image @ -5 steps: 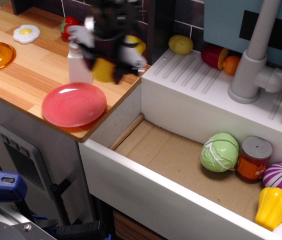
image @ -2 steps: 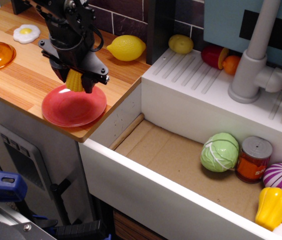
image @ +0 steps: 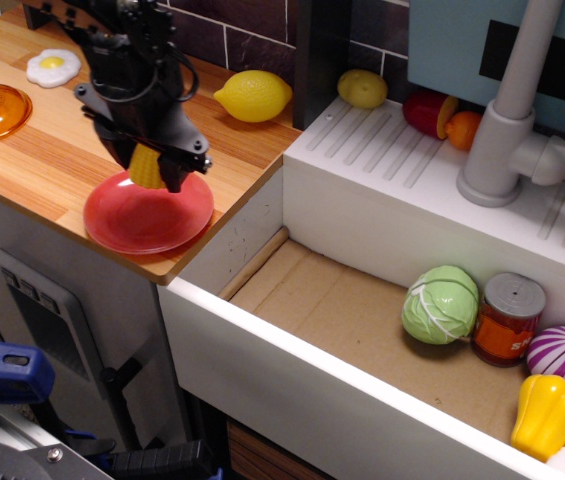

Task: Put corn on plate

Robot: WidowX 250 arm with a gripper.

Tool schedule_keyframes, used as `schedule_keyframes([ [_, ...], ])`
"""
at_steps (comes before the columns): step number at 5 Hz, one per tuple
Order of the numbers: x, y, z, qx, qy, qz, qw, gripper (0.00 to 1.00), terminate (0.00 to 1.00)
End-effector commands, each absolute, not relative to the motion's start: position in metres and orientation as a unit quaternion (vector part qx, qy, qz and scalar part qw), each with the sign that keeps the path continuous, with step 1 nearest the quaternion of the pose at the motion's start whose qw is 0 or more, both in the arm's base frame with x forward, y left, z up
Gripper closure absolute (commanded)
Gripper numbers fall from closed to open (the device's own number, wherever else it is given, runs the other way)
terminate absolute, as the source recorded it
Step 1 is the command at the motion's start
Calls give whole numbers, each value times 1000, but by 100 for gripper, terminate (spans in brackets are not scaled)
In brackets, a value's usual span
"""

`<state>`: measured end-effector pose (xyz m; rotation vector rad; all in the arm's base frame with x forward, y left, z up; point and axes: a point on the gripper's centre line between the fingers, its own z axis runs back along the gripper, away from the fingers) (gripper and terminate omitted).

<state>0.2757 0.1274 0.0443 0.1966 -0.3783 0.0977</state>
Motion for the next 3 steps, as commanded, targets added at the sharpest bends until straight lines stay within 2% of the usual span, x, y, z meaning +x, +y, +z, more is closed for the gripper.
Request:
schedule_keyframes([
  [1,280,131,52,103,-204,50,972,0,0],
  [2,280,131,52,103,-204,50,972,0,0],
  [3,280,131,52,103,-204,50,972,0,100],
])
